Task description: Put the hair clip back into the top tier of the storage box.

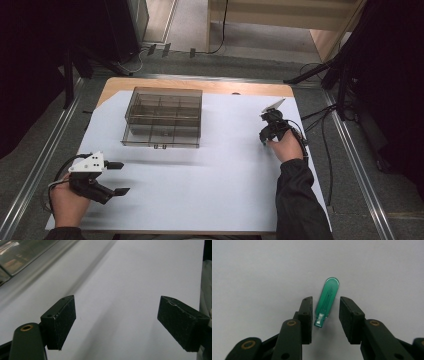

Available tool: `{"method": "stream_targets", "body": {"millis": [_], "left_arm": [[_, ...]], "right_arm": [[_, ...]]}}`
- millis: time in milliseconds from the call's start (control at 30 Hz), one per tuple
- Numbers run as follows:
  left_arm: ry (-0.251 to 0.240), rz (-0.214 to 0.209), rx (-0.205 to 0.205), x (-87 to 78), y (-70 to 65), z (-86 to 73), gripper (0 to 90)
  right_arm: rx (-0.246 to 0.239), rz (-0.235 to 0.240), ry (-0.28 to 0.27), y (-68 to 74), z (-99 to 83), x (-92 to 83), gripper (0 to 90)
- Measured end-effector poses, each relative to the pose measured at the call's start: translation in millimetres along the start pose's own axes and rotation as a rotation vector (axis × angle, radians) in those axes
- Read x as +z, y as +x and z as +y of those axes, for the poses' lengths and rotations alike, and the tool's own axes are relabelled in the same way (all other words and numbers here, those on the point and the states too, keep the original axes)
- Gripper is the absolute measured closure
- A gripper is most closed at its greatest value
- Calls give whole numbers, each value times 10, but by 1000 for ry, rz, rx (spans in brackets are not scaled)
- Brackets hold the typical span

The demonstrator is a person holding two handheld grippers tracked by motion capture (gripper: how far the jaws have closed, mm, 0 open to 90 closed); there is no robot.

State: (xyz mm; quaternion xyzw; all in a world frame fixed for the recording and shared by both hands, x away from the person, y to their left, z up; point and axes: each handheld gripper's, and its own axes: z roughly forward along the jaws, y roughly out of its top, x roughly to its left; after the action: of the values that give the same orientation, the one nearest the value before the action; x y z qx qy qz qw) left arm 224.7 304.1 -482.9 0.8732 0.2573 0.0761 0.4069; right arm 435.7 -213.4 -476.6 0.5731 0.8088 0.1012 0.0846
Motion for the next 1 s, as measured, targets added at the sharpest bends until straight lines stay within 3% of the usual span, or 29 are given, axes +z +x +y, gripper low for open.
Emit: {"method": "stream_targets", "body": {"millis": [300,467,733,1000], "left_arm": [[7,29,2,-67,-21,-38,163],[1,49,-5,-128,-7,-70,162],[-4,65,-2,-153,9,-74,163],[15,38,-15,-103,43,-71,163]], "right_arm": [[-19,-30,63,88,92,92,720],[9,4,80,33,111,96,723],[-21,-7,94,60,142,104,756],[-29,14,77,29,127,101,777]]}}
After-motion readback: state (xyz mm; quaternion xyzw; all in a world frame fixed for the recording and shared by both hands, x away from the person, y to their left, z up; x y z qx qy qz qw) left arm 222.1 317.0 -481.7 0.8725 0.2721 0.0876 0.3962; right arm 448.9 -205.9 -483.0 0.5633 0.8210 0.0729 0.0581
